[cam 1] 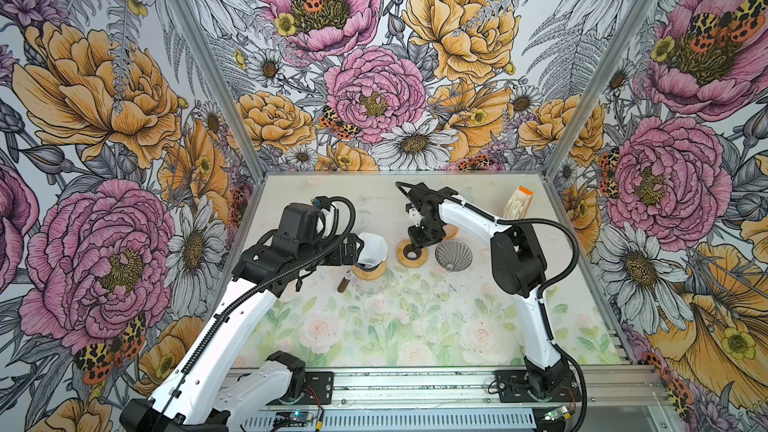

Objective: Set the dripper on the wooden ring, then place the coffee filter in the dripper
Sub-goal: 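Lower the right gripper into the bamboo ring's hole and grip it, then lift the bamboo ring and set it onto the orange glass pitcher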

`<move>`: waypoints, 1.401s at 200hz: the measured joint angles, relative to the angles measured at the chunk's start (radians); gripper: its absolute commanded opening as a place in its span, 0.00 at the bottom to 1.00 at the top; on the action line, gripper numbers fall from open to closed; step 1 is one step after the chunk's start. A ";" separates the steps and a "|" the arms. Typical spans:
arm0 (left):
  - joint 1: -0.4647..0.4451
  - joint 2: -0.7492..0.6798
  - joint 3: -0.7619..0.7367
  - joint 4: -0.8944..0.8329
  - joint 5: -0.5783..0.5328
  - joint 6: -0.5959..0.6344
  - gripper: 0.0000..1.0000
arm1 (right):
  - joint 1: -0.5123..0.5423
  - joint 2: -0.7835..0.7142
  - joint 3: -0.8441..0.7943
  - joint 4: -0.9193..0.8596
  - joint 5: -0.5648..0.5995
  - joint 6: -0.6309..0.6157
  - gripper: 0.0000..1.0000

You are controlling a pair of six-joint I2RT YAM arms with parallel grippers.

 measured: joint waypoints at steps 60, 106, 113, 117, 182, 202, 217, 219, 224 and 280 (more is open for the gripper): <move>0.000 0.000 0.000 0.000 0.000 0.000 0.99 | 0.006 0.011 0.000 0.000 0.018 -0.005 0.35; -0.005 0.000 0.000 0.000 -0.003 0.000 0.99 | 0.013 0.011 0.016 -0.007 0.029 -0.004 0.28; -0.005 0.000 0.000 0.000 -0.003 0.000 0.99 | 0.013 0.011 0.021 -0.008 0.029 -0.003 0.27; -0.005 0.000 0.000 0.000 -0.004 0.000 0.99 | 0.013 0.011 0.023 -0.008 0.029 -0.003 0.26; -0.005 0.000 0.015 -0.001 -0.007 0.000 0.99 | 0.015 0.011 0.040 -0.007 0.029 0.008 0.23; -0.006 0.000 0.041 0.000 -0.010 0.000 0.99 | 0.015 0.005 0.040 -0.008 0.030 0.017 0.22; -0.010 0.000 0.058 0.000 -0.012 0.000 0.99 | 0.015 -0.008 0.041 -0.008 0.029 0.023 0.22; -0.010 0.000 0.060 0.000 -0.013 0.000 0.99 | 0.015 -0.010 0.041 -0.008 0.029 0.023 0.21; -0.012 0.000 0.064 0.000 -0.015 0.000 0.99 | 0.015 -0.016 0.042 -0.008 0.029 0.025 0.21; -0.042 0.019 0.120 0.000 -0.040 0.001 0.99 | 0.004 -0.127 0.079 -0.007 0.033 0.058 0.21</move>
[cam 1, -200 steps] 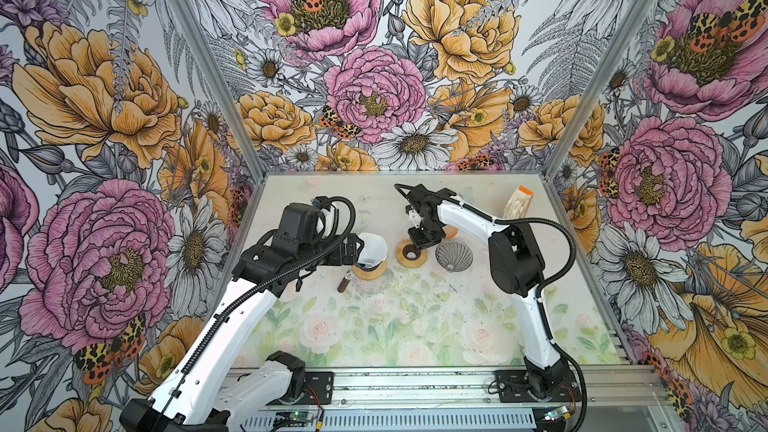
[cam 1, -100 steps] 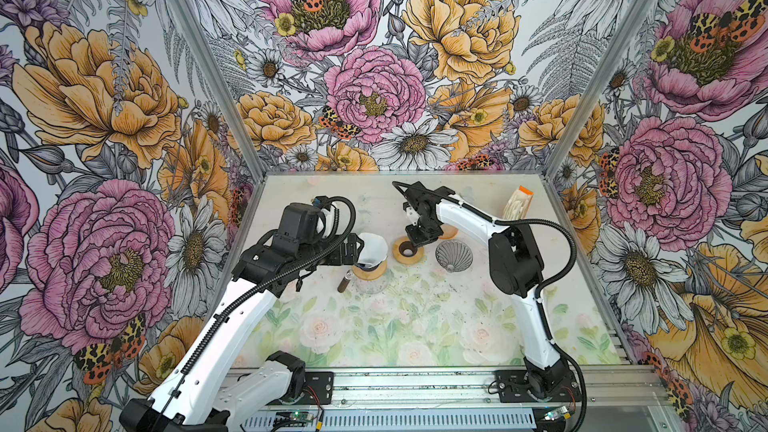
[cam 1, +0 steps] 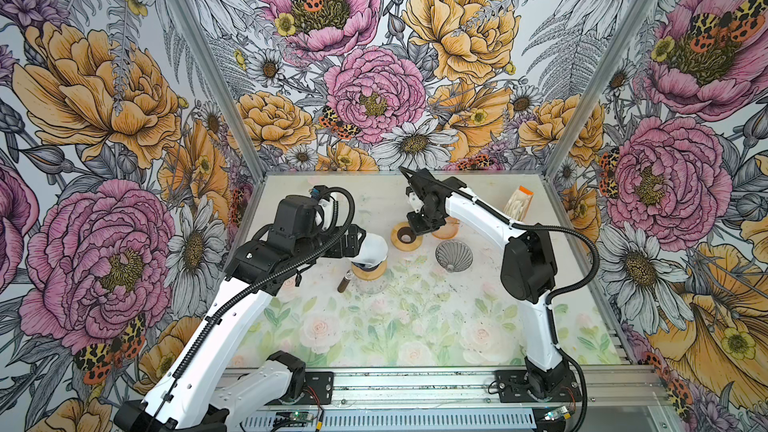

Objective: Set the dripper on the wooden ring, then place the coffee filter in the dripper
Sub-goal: 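Lift the bamboo ring and set it onto the orange glass pitcher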

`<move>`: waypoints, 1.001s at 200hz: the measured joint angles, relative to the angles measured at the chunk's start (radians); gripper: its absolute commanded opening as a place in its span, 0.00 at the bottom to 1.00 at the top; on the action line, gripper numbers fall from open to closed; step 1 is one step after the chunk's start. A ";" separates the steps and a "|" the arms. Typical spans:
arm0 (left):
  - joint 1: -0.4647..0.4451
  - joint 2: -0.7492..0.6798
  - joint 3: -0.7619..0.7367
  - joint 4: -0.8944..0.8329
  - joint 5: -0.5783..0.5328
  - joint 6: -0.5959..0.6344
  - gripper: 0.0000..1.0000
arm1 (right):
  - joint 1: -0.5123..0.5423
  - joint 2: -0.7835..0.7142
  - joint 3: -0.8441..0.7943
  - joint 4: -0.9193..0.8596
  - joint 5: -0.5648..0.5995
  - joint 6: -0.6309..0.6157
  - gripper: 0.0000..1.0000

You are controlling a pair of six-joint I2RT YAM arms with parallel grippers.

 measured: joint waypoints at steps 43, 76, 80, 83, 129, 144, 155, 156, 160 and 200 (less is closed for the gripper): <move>-0.037 0.054 0.076 0.002 -0.019 0.010 0.99 | -0.036 -0.105 0.014 -0.001 0.019 0.026 0.21; -0.048 0.112 0.112 0.011 -0.020 0.024 0.99 | -0.093 -0.132 0.014 -0.008 0.039 0.041 0.22; -0.050 0.120 0.117 0.012 -0.020 0.027 0.99 | -0.101 -0.132 0.014 -0.011 0.042 0.042 0.22; -0.053 0.127 0.120 0.013 -0.020 0.027 0.99 | -0.108 -0.132 0.014 -0.013 0.043 0.044 0.22; -0.090 0.182 0.140 0.040 -0.020 0.031 0.99 | -0.201 -0.132 -0.008 -0.027 0.058 0.054 0.22; -0.095 0.187 0.140 0.047 -0.020 0.031 0.99 | -0.224 -0.128 -0.009 -0.031 0.061 0.056 0.22; -0.096 0.191 0.140 0.050 -0.020 0.031 0.99 | -0.243 -0.122 -0.008 -0.031 0.061 0.056 0.22; -0.096 0.191 0.140 0.050 -0.020 0.031 0.99 | -0.245 -0.121 -0.008 -0.031 0.061 0.056 0.22; -0.096 0.192 0.140 0.051 -0.020 0.031 0.99 | -0.251 -0.116 -0.008 -0.031 0.061 0.056 0.22; -0.101 0.203 0.140 0.054 -0.019 0.030 0.99 | -0.280 -0.024 0.033 -0.034 0.061 0.056 0.22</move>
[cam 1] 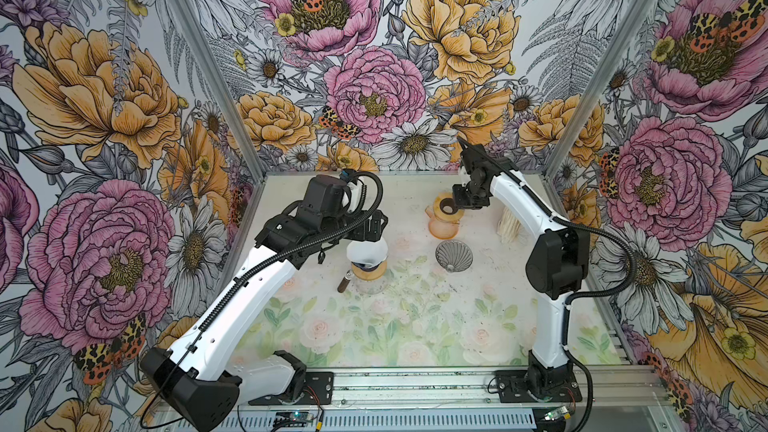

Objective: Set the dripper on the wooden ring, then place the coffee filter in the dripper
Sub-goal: 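Lift the bamboo ring and set it onto the orange glass pitcher, then open the right gripper and raise it off the bamboo ring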

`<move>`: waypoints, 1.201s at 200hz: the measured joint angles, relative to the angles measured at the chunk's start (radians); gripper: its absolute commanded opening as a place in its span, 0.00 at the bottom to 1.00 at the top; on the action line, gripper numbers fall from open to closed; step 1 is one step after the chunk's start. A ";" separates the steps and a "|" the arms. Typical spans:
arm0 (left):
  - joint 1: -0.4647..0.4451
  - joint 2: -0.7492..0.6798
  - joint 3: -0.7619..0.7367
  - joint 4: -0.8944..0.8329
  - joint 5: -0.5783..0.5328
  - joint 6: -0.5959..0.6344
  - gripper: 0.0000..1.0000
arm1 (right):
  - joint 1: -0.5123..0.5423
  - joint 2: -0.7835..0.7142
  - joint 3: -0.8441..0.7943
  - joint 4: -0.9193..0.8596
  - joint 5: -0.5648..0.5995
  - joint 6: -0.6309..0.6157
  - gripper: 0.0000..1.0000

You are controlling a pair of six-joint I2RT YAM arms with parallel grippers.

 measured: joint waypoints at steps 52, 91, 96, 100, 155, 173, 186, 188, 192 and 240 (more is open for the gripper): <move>-0.001 0.021 0.000 0.002 0.000 0.000 0.99 | -0.015 0.097 0.055 -0.003 -0.009 0.001 0.22; -0.001 0.021 -0.001 0.003 0.000 0.000 0.99 | -0.016 0.111 0.073 -0.003 -0.016 0.004 0.23; -0.001 0.021 -0.001 0.003 0.000 0.000 0.99 | -0.016 0.113 0.073 -0.003 -0.015 0.004 0.24; -0.001 0.021 -0.001 0.003 0.000 0.000 0.99 | -0.016 0.114 0.073 -0.003 -0.015 0.004 0.24; -0.001 0.020 -0.013 0.007 0.000 0.000 0.99 | -0.016 0.121 0.076 -0.005 -0.024 -0.005 0.25; -0.001 0.021 -0.014 0.007 0.000 -0.001 0.99 | -0.018 0.119 0.066 0.000 -0.032 -0.023 0.25; -0.001 0.020 -0.014 0.007 0.000 -0.001 0.99 | -0.019 0.116 0.060 0.003 -0.040 -0.039 0.25; -0.001 0.021 -0.014 0.007 0.000 -0.001 0.99 | -0.019 0.115 0.058 0.004 -0.041 -0.041 0.25; -0.001 0.021 -0.014 0.007 0.000 -0.002 0.99 | -0.019 0.114 0.056 0.004 -0.042 -0.044 0.25; -0.001 0.020 -0.019 0.010 0.000 -0.003 0.99 | -0.006 0.097 0.032 0.002 -0.068 -0.095 0.25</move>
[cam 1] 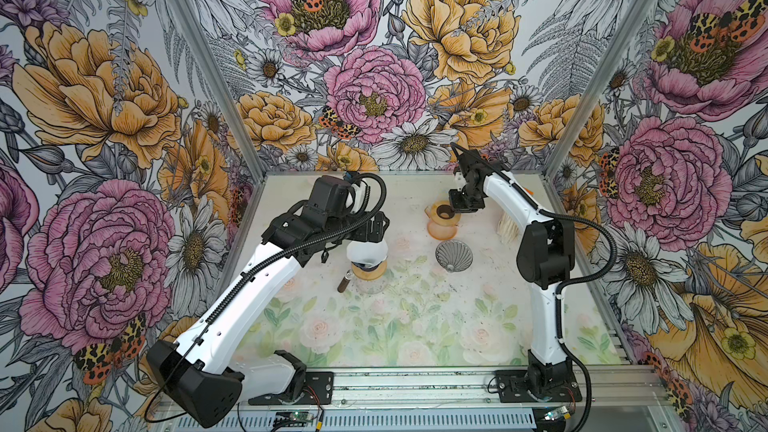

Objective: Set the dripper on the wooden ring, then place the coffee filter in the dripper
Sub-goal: 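Open the right gripper and raise it off the bamboo ring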

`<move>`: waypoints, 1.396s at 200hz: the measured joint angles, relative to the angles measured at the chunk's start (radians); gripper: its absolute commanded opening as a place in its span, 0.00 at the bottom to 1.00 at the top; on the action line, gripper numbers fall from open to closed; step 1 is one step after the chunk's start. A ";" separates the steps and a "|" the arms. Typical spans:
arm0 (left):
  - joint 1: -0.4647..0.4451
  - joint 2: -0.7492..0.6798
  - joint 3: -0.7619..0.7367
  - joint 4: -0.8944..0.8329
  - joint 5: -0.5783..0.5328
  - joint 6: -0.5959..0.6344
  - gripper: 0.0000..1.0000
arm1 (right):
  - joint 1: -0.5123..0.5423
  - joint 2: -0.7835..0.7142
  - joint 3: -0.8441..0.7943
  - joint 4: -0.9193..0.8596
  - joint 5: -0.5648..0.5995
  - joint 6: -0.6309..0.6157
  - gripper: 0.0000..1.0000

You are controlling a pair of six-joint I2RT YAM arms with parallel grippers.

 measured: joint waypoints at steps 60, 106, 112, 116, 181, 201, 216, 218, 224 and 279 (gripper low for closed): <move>0.000 -0.002 -0.023 0.000 0.000 0.000 0.99 | 0.067 -0.016 -0.020 -0.024 -0.029 -0.044 0.25; 0.000 -0.009 -0.023 0.001 0.000 0.000 0.99 | 0.087 -0.021 -0.027 -0.039 -0.060 -0.068 0.27; 0.000 -0.010 -0.023 0.000 0.000 0.000 0.99 | 0.089 -0.021 -0.027 -0.040 -0.063 -0.070 0.28; 0.000 -0.010 -0.023 0.000 0.000 0.000 0.99 | 0.090 -0.021 -0.027 -0.040 -0.066 -0.071 0.28; 0.000 -0.010 -0.023 0.001 0.000 0.000 0.99 | 0.105 -0.021 -0.026 -0.058 -0.092 -0.037 0.36; 0.000 -0.010 -0.023 0.000 0.000 0.000 0.99 | 0.105 -0.021 -0.026 -0.077 -0.096 -0.018 0.39; 0.000 -0.010 -0.023 0.000 0.000 0.000 0.99 | 0.106 -0.022 -0.026 -0.087 -0.096 -0.011 0.41; 0.000 -0.010 -0.023 0.001 0.000 0.000 0.99 | 0.106 -0.022 -0.026 -0.089 -0.096 -0.010 0.41; 0.000 -0.010 -0.023 0.000 0.000 0.000 0.99 | 0.107 -0.023 -0.025 -0.092 -0.096 -0.006 0.42; 0.000 -0.011 -0.015 0.001 0.000 0.003 0.99 | 0.107 -0.115 -0.023 -0.106 -0.088 0.011 0.48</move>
